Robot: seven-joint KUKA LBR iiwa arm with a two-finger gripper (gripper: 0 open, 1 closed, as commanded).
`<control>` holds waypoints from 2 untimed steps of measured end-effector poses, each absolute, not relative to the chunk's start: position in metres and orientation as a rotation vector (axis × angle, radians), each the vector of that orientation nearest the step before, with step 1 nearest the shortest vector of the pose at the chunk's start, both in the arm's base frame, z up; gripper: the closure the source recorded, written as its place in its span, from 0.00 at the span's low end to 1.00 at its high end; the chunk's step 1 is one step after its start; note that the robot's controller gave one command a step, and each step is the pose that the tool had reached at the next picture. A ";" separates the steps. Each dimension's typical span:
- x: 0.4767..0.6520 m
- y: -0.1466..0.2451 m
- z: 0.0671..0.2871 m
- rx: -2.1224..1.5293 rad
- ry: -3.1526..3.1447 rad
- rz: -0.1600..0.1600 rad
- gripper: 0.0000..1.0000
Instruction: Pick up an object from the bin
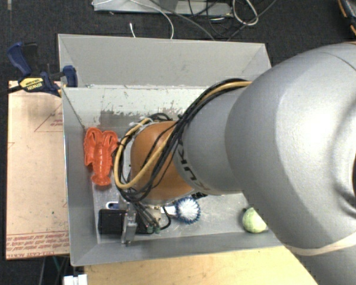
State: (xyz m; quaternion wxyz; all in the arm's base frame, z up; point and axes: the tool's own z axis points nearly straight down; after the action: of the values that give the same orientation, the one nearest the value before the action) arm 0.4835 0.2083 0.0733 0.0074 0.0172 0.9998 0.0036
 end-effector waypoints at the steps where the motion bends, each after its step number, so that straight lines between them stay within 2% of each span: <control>1: 0.480 0.207 0.116 0.052 3.139 0.003 1.00; 2: 0.481 0.208 0.156 0.051 3.133 0.008 1.00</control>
Offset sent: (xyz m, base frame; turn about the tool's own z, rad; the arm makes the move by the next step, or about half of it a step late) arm -0.0042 -0.0015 0.0250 -0.0008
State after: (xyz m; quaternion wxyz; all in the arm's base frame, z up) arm 0.4813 0.2077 0.1560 0.0041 0.0162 0.9999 0.0024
